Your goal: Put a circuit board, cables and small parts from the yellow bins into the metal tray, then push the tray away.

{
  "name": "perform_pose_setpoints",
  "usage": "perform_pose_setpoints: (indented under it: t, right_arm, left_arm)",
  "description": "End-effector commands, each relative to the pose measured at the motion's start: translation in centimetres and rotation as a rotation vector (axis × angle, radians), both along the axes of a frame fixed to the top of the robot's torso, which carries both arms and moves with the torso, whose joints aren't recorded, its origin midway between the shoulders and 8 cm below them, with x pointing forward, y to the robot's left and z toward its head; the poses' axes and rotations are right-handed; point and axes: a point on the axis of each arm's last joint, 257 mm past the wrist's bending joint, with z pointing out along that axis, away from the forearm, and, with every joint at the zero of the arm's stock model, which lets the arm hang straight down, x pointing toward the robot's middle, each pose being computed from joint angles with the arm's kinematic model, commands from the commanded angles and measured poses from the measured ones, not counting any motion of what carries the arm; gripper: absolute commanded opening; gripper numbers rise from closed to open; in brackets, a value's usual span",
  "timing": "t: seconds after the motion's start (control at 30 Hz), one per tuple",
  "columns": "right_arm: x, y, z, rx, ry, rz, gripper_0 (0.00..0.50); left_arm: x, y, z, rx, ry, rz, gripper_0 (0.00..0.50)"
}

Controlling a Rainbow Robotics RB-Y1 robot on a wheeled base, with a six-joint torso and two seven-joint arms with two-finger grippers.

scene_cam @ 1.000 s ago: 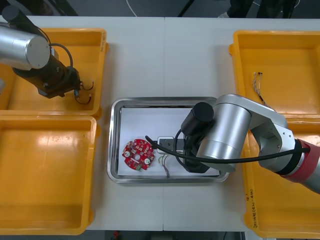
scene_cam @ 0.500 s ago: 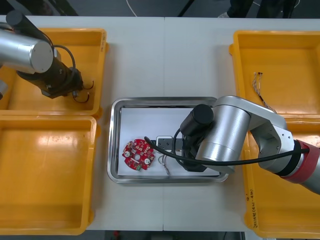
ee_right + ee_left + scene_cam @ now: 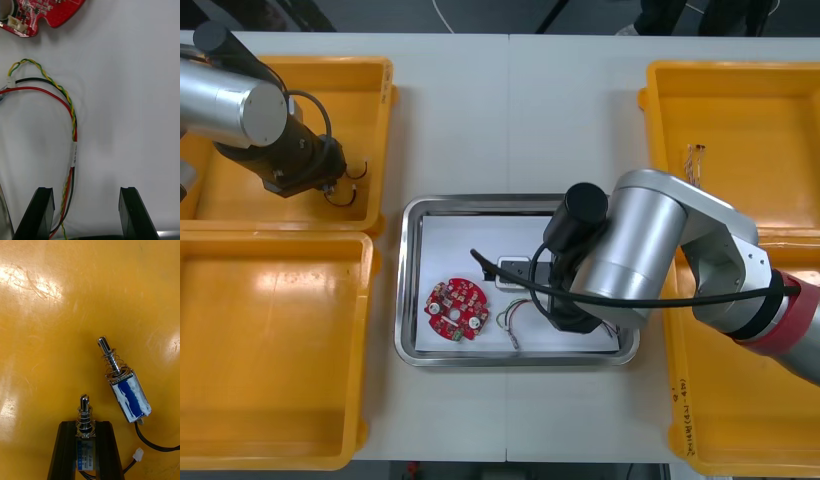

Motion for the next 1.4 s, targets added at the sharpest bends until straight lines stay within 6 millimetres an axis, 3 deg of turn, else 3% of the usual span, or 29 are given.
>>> perform_pose_setpoints:
  t: [0.03, 0.27, 0.57, 0.77, 0.9, 1.13, 1.4]
  right_arm:
    - [1.0, 1.7, 4.6, 0.087, -0.009, -0.063, 0.500]
    - [0.9, -1.5, 8.8, 0.093, -0.010, -0.171, 0.500]
    - [3.3, -2.7, 16.1, 0.273, -0.156, -0.253, 0.500]
    - [4.8, -5.5, 19.8, 0.383, -0.219, -0.347, 0.500]
    - [5.5, -8.7, 20.8, 0.424, -0.242, -0.432, 0.500]
    - [6.4, -13.7, 23.0, 0.474, -0.300, -0.549, 0.500]
    - [6.8, -18.2, 24.2, 0.481, -0.361, -0.655, 0.500]
  left_arm:
    - [0.2, -1.2, 0.1, 0.023, -0.013, -0.070, 0.000]
    - [0.1, -0.1, 1.5, 0.021, -0.016, -0.052, 0.000]
    - [-1.9, 1.7, 8.0, 0.033, -0.020, -0.037, 0.000]
    - [-3.9, 1.5, 10.7, 0.109, -0.013, -0.069, 0.000]
    - [-5.7, 0.1, 11.9, 0.152, 0.002, -0.114, 0.000]
    - [-8.8, -4.2, 12.8, 0.176, 0.017, -0.219, 0.000]
    - [-10.9, -10.1, 11.3, 0.189, 0.003, -0.286, 0.001]
